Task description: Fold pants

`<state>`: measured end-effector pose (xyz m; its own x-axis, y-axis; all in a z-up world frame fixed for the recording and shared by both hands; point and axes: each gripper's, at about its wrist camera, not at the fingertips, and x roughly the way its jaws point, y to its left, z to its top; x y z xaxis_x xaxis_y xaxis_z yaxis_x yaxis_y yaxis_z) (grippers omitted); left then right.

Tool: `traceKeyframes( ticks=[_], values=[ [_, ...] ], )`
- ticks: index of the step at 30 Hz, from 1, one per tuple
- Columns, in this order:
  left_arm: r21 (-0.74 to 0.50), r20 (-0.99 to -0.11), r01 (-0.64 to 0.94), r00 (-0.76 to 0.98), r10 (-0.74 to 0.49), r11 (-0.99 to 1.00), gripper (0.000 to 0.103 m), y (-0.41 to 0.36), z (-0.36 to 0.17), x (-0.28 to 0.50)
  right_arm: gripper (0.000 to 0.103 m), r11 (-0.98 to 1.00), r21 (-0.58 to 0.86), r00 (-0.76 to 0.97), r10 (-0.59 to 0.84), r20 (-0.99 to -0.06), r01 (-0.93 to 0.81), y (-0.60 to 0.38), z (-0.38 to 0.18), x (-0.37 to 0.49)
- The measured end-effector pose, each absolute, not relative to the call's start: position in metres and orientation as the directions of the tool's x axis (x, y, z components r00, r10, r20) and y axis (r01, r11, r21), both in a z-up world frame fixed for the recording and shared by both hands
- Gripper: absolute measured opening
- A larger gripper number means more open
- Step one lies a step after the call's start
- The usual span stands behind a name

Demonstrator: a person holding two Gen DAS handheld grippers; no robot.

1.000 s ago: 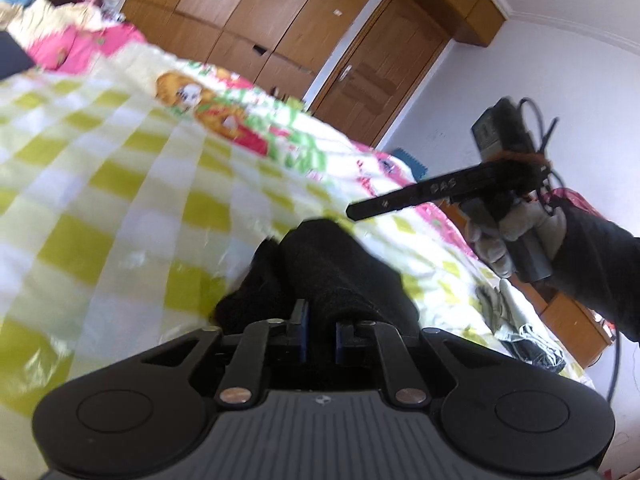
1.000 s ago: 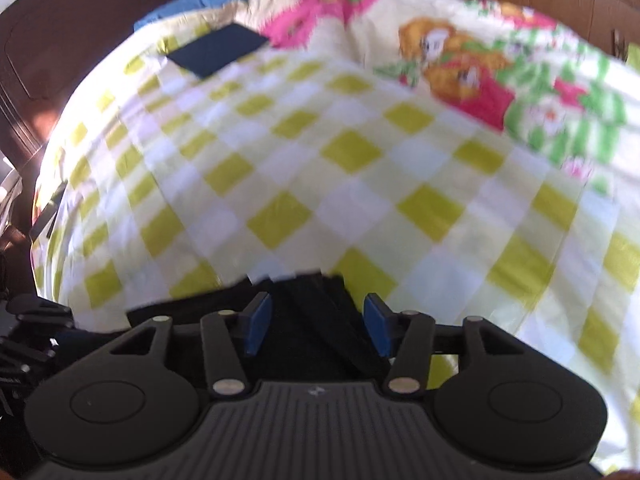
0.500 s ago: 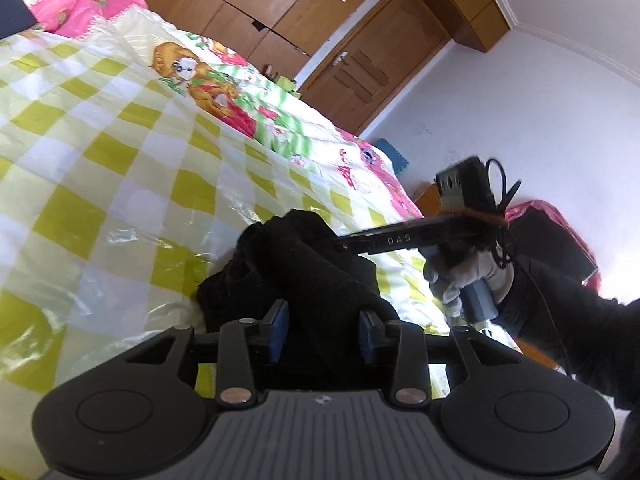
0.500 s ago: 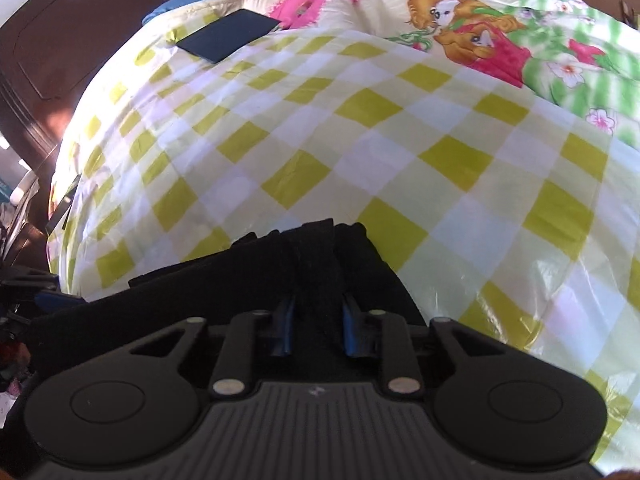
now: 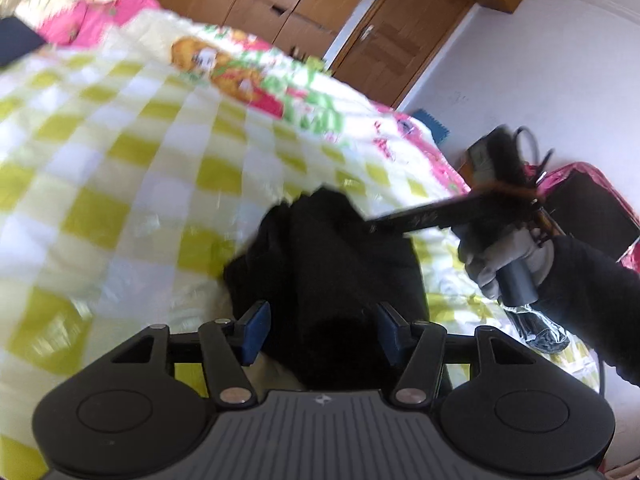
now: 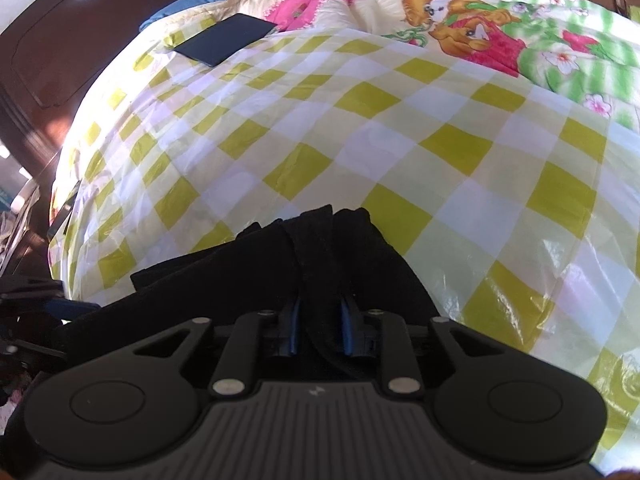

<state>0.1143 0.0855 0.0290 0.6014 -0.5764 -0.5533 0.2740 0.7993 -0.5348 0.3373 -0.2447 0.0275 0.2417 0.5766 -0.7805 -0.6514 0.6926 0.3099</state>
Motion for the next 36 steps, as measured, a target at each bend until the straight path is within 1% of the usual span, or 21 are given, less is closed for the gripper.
traceKeyframes(
  ticks=[2, 3, 4, 5, 6, 7, 8, 10, 15, 20, 22, 24, 26, 28, 31, 33, 35, 36],
  values=[
    [-0.564, -0.544, 0.26, 0.597, -0.59, 0.784, 0.068, 0.081, 0.02, 0.118, 0.047, 0.67, 0.337, 0.21, 0.596, -0.775, -0.662, -0.243, 0.027, 0.341],
    [-0.57, -0.535, 0.254, 0.607, -0.588, 0.781, 0.068, 0.077, 0.017, 0.12, 0.048, 0.662, 0.357, 0.197, 0.61, -0.768, -0.659, -0.241, 0.026, 0.344],
    [-0.558, -0.544, 0.241, 0.616, -0.57, 0.794, 0.062, 0.073, 0.014, 0.123, 0.047, 0.661, 0.359, 0.196, 0.611, -0.767, -0.659, -0.238, 0.025, 0.346],
    [-0.537, -0.566, 0.235, 0.612, -0.553, 0.81, 0.047, 0.067, 0.011, 0.127, 0.035, 0.675, 0.337, 0.209, 0.592, -0.778, -0.657, -0.234, 0.023, 0.345],
    [-0.527, -0.581, 0.235, 0.601, -0.549, 0.816, 0.042, 0.063, 0.01, 0.13, 0.028, 0.686, 0.313, 0.212, 0.566, -0.796, -0.656, -0.23, 0.022, 0.342],
    [-0.517, -0.586, 0.237, 0.603, -0.542, 0.823, 0.039, 0.06, 0.012, 0.13, 0.018, 0.688, 0.294, 0.214, 0.551, -0.807, -0.663, -0.229, 0.023, 0.338],
    [-0.506, -0.579, 0.252, 0.609, -0.542, 0.825, 0.036, 0.059, 0.016, 0.127, 0.014, 0.688, 0.282, 0.225, 0.549, -0.805, -0.668, -0.232, 0.027, 0.332],
    [-0.494, -0.561, 0.284, 0.618, -0.551, 0.822, 0.033, 0.055, 0.029, 0.122, 0.011, 0.697, 0.286, 0.255, 0.563, -0.786, -0.657, -0.243, 0.038, 0.322],
    [-0.443, -0.475, 0.426, 0.635, -0.61, 0.789, 0.032, 0.03, 0.072, 0.104, 0.01, 0.742, 0.37, 0.392, 0.63, -0.671, -0.559, -0.296, 0.077, 0.296],
    [-0.36, -0.39, 0.576, 0.622, -0.679, 0.734, 0.031, 0.005, 0.115, 0.099, 0.008, 0.776, 0.375, 0.535, 0.625, -0.569, -0.507, -0.328, 0.115, 0.28],
    [-0.316, -0.368, 0.595, 0.641, -0.674, 0.739, 0.031, 0.007, 0.128, 0.102, 0.008, 0.775, 0.376, 0.56, 0.629, -0.539, -0.509, -0.326, 0.126, 0.287],
    [-0.304, -0.345, 0.583, 0.67, -0.657, 0.754, 0.031, 0.019, 0.133, 0.107, 0.008, 0.766, 0.375, 0.565, 0.64, -0.521, -0.522, -0.316, 0.131, 0.298],
    [-0.315, -0.327, 0.547, 0.704, -0.63, 0.775, 0.031, 0.038, 0.129, 0.116, 0.008, 0.759, 0.361, 0.558, 0.646, -0.521, -0.541, -0.294, 0.126, 0.311],
    [-0.355, -0.333, 0.491, 0.729, -0.598, 0.796, 0.031, 0.06, 0.114, 0.128, 0.008, 0.757, 0.352, 0.541, 0.645, -0.539, -0.551, -0.27, 0.112, 0.327],
    [-0.458, -0.388, 0.372, 0.734, -0.558, 0.808, 0.03, 0.089, 0.072, 0.143, 0.007, 0.772, 0.328, 0.493, 0.611, -0.619, -0.545, -0.232, 0.073, 0.352],
    [-0.452, -0.448, 0.325, 0.723, -0.526, 0.831, 0.03, 0.094, 0.042, 0.149, 0.007, 0.786, 0.263, 0.463, 0.559, -0.687, -0.559, -0.212, 0.04, 0.36],
    [-0.452, -0.492, 0.292, 0.707, -0.508, 0.843, 0.03, 0.098, 0.016, 0.156, 0.008, 0.798, 0.23, 0.457, 0.526, -0.717, -0.557, -0.204, 0.016, 0.364],
    [-0.459, -0.503, 0.278, 0.701, -0.505, 0.844, 0.03, 0.101, 0.005, 0.16, 0.011, 0.802, 0.218, 0.465, 0.518, -0.718, -0.557, -0.205, 0.007, 0.364]
  ],
)
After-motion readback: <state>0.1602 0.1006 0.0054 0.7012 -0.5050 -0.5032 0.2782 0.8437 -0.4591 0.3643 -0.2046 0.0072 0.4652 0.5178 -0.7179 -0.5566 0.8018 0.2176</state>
